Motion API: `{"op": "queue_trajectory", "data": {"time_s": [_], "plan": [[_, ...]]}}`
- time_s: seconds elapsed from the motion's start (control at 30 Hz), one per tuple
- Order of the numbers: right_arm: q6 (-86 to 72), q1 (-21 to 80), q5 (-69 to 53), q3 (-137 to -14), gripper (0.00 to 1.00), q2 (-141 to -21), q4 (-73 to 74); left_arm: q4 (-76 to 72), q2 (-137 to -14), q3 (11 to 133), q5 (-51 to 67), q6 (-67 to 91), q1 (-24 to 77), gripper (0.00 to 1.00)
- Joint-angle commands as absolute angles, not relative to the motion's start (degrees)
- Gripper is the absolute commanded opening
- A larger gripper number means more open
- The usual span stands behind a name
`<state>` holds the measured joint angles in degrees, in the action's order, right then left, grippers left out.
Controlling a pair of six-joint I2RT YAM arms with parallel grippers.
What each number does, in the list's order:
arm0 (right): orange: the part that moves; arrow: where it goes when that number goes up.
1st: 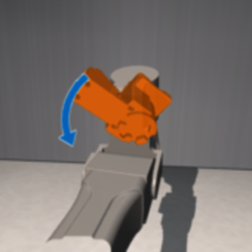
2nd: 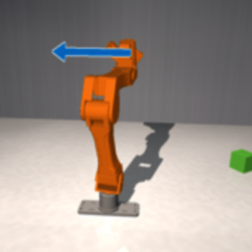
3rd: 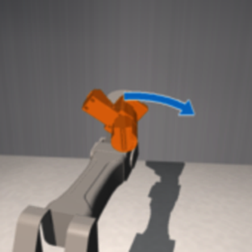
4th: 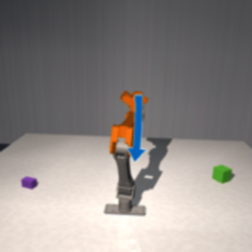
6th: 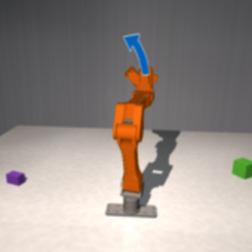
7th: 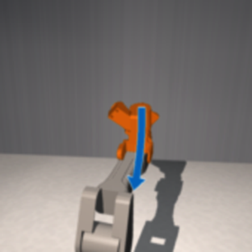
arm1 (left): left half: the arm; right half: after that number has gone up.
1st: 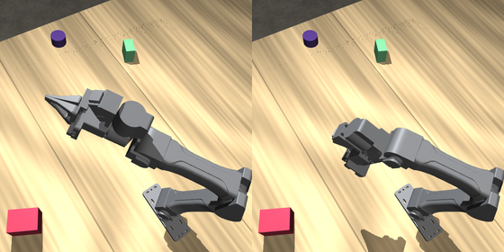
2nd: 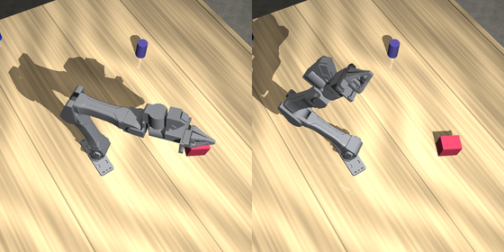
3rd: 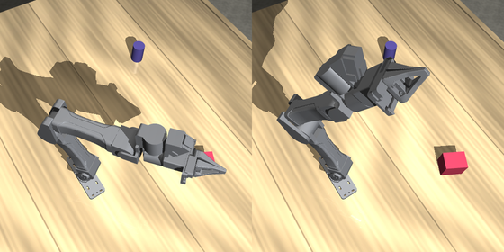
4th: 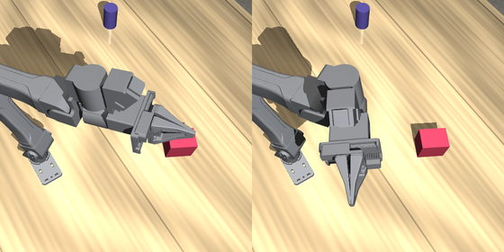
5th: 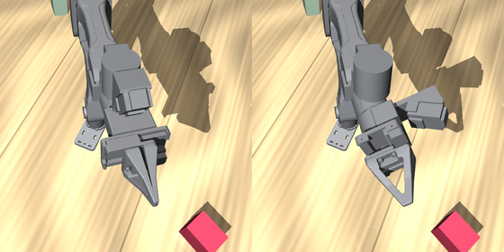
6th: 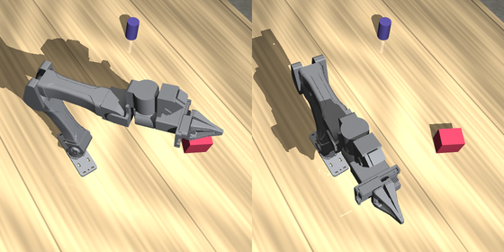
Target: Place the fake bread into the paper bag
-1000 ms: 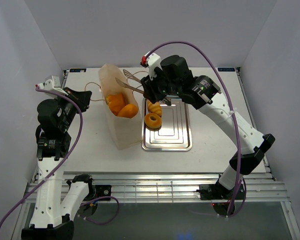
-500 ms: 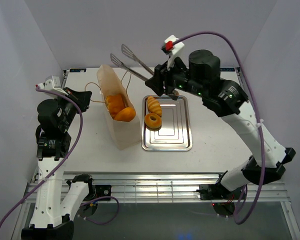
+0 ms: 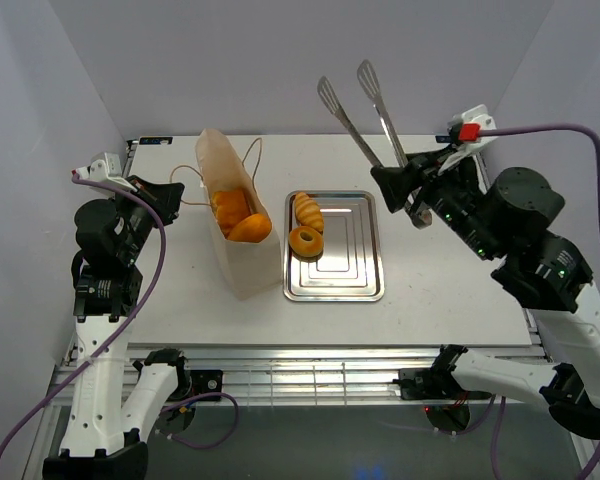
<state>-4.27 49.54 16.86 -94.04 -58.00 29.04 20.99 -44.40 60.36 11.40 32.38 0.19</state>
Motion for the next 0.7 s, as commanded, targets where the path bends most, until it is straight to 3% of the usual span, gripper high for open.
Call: {"op": "queue_trajectory", "data": {"time_s": [0.0,0.3,0.67], "plan": [[-6.1,48.3,24.2,-86.1,0.6,-58.3,29.1,21.3,-43.7,60.2,12.3,31.7,0.1,0.0],[-11.2,32.9,7.2,-68.7,0.56,-60.3,28.2,21.3,-43.5,60.2,13.1,31.7,0.1,0.0],[-11.1,29.3,-6.0,-66.1,0.54,-74.6,20.5,21.7,-43.0,59.9,13.4,31.6,0.1,0.0]]}}
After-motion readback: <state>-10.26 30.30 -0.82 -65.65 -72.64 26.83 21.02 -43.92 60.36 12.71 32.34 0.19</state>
